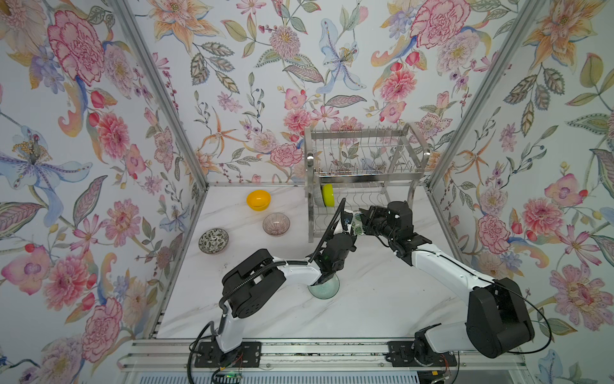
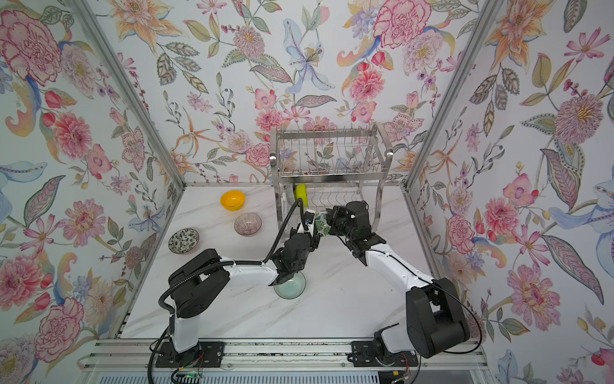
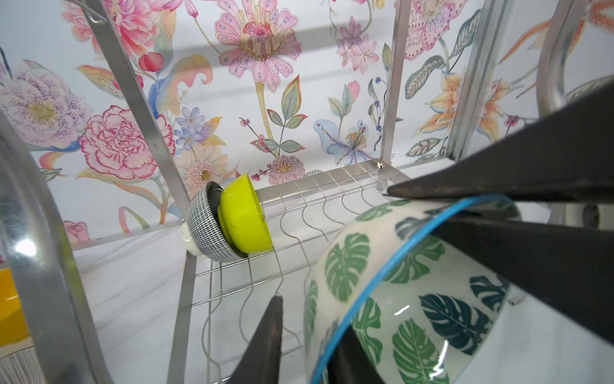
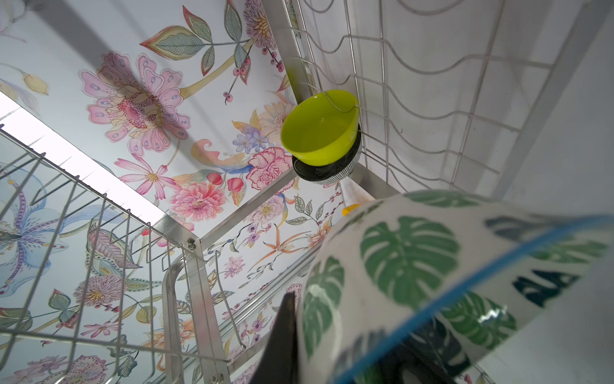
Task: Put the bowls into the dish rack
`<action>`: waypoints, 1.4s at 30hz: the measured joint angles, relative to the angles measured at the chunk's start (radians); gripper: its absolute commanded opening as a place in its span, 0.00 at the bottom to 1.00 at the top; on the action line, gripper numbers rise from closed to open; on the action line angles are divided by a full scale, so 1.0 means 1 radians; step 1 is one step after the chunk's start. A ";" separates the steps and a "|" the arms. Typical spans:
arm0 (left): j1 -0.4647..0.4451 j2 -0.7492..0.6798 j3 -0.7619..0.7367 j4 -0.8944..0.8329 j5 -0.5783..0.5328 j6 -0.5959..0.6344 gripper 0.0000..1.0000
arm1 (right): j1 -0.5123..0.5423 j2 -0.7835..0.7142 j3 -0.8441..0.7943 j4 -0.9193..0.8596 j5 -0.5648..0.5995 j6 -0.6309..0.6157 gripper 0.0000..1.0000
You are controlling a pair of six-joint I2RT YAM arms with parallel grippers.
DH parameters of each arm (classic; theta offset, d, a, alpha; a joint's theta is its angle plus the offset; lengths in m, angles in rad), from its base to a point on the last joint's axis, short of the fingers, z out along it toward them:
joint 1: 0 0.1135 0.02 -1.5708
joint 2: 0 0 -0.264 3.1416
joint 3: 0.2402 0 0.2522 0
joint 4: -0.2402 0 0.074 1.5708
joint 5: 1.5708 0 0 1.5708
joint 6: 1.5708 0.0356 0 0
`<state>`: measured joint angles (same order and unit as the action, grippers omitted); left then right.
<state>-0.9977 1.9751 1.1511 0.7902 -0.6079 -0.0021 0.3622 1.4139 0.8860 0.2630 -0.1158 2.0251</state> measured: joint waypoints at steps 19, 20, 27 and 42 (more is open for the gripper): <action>0.070 -0.237 -0.097 -0.224 0.253 -0.280 0.99 | -0.117 0.013 -0.068 0.230 -0.101 -0.438 0.00; 0.096 -0.254 -0.104 -0.243 0.298 -0.314 0.99 | -0.122 0.023 -0.068 0.250 -0.117 -0.471 0.00; 0.201 -0.275 -0.115 -0.323 0.488 -0.470 0.99 | -0.126 0.091 -0.068 0.317 -0.210 -0.727 0.00; 0.198 -0.279 -0.150 -0.305 0.559 -0.593 0.99 | -0.183 0.378 0.021 0.592 -0.485 -0.989 0.00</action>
<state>-0.7998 1.6958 1.0008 0.4854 -0.0486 -0.5949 0.1795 1.7924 0.9073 0.8551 -0.6010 1.0363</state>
